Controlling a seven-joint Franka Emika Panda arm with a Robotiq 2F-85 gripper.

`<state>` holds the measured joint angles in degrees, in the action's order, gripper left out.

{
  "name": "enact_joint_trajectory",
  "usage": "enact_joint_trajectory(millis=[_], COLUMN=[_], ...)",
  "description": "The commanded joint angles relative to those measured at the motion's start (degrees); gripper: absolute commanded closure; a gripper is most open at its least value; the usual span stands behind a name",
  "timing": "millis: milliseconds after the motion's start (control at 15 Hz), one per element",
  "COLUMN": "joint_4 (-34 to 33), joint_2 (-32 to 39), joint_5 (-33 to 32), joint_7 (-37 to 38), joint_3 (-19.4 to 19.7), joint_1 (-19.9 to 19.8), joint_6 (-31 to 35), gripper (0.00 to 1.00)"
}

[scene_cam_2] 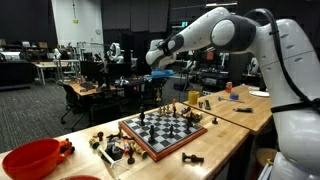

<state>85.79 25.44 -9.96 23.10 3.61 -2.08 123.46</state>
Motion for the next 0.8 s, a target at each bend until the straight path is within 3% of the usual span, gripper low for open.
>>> enact_joint_trajectory(millis=[0,733], joint_4=[-2.98,-3.40], joint_2=[1.71,4.31], joint_5=[2.27,4.90], joint_7=[-0.82,-1.01], joint_3=[1.40,2.14], joint_1=[0.42,-0.01], joint_6=[-3.12,-3.80], gripper=[0.96,0.96])
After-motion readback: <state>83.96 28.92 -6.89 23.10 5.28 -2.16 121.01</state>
